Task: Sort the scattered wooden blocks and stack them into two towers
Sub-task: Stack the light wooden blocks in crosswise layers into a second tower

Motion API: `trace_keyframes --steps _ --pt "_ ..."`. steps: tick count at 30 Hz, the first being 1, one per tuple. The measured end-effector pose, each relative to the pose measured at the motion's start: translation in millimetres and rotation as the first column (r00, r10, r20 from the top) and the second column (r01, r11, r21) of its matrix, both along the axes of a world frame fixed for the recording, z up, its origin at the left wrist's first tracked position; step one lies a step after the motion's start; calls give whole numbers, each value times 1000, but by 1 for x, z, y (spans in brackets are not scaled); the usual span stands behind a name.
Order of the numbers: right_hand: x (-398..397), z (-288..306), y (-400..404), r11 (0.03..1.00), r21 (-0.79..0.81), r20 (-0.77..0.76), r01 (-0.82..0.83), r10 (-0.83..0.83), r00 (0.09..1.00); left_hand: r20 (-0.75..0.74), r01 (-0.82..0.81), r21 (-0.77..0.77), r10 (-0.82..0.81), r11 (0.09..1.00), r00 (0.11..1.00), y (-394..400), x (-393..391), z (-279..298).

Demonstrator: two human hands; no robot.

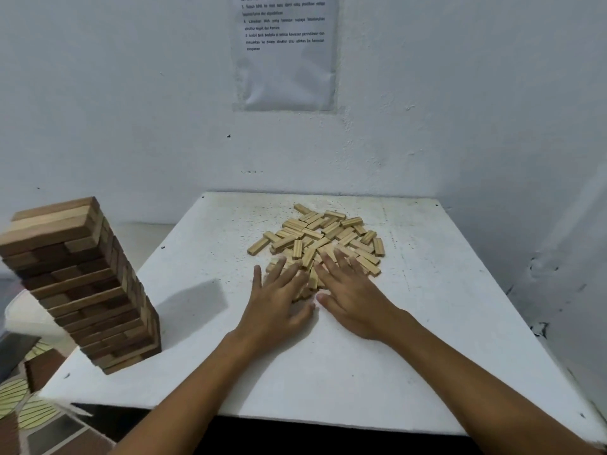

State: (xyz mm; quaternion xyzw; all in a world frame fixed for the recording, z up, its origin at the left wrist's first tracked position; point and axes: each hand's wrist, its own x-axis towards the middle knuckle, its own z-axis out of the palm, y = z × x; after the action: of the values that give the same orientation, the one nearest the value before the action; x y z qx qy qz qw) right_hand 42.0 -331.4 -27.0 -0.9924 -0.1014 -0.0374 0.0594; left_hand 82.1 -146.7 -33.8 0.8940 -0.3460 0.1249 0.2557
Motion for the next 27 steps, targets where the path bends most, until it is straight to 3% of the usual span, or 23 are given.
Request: trace_keyframes --steps 6,11,16,19,24,27 --pt "-12 -3 10 1000 -6 -25 -9 9 1000 49 78 206 -90 975 995 -2 -8 -3" --pt "-42 4 8 999 44 -21 -20 21 1000 7 114 82 -115 990 993 -1 -18 5" --pt "-75 5 4 994 95 -11 -59 61 998 10 155 217 -161 964 987 -5 -16 11" --pt "-87 5 3 992 106 -22 -64 66 998 5 210 215 -216 954 976 -10 -21 10" --pt "-99 7 0 993 118 -30 -27 31 999 101 185 68 -191 980 976 -11 -31 -2" --pt "-101 8 -4 996 91 -27 23 -21 999 153 164 57 -171 985 973 -7 -38 -6"
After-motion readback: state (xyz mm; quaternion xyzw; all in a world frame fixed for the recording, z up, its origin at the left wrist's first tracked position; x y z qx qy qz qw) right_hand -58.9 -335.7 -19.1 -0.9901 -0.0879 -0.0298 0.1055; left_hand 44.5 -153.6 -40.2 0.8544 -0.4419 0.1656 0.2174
